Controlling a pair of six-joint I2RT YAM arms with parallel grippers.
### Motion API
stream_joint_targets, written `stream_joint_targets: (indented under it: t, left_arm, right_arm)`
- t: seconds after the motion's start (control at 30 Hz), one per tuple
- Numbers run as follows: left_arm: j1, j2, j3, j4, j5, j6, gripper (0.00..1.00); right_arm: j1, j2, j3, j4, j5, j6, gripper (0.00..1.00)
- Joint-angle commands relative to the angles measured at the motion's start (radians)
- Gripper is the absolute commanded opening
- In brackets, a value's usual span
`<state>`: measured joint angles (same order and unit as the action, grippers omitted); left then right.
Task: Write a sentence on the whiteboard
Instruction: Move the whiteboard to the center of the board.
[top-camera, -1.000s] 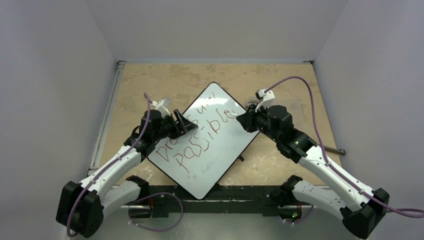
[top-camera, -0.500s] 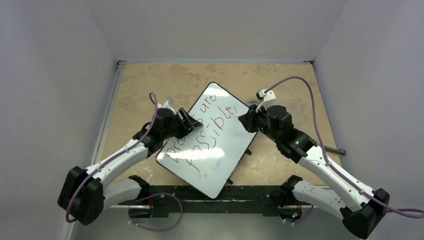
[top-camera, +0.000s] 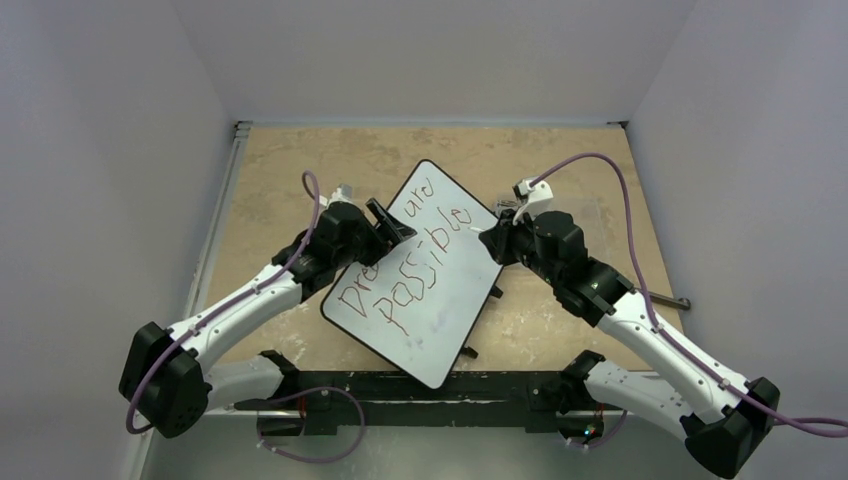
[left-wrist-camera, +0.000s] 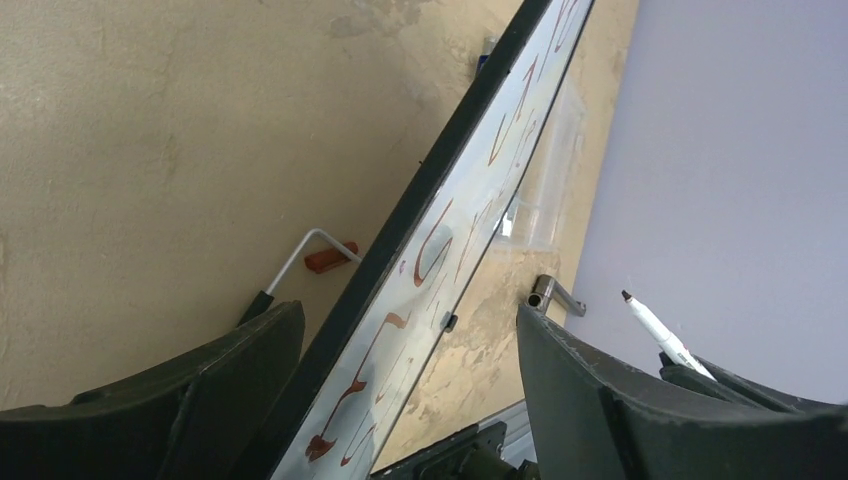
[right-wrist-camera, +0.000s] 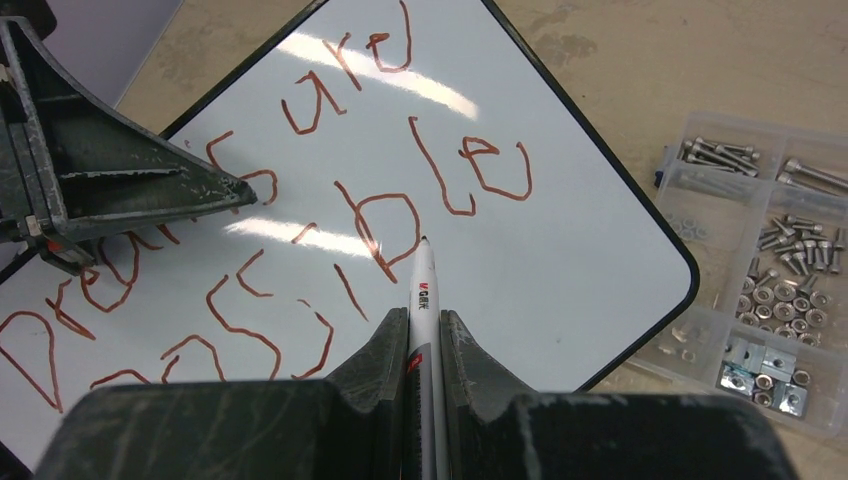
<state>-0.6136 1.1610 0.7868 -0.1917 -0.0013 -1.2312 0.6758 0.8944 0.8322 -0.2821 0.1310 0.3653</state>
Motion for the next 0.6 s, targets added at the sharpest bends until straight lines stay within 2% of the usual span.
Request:
stream_joint_targets:
  t: [0.0,0.23,0.57]
  left_arm:
    - [-0.026,-0.034,0.068,0.019,0.004,-0.056,0.77]
    - [-0.055,-0.074,0.074,-0.031,-0.031,-0.038,0.81]
    - [-0.061,-0.193,0.168,-0.236,-0.135,0.160,0.80]
  right_arm:
    - [-0.001,-0.020,0.050,0.012,0.022,-0.015,0.00]
    - [-0.002,-0.014,0.052,0.013,0.021,-0.011,0.00]
    - [-0.002,-0.012,0.038,0.023,0.003,0.026,0.00]
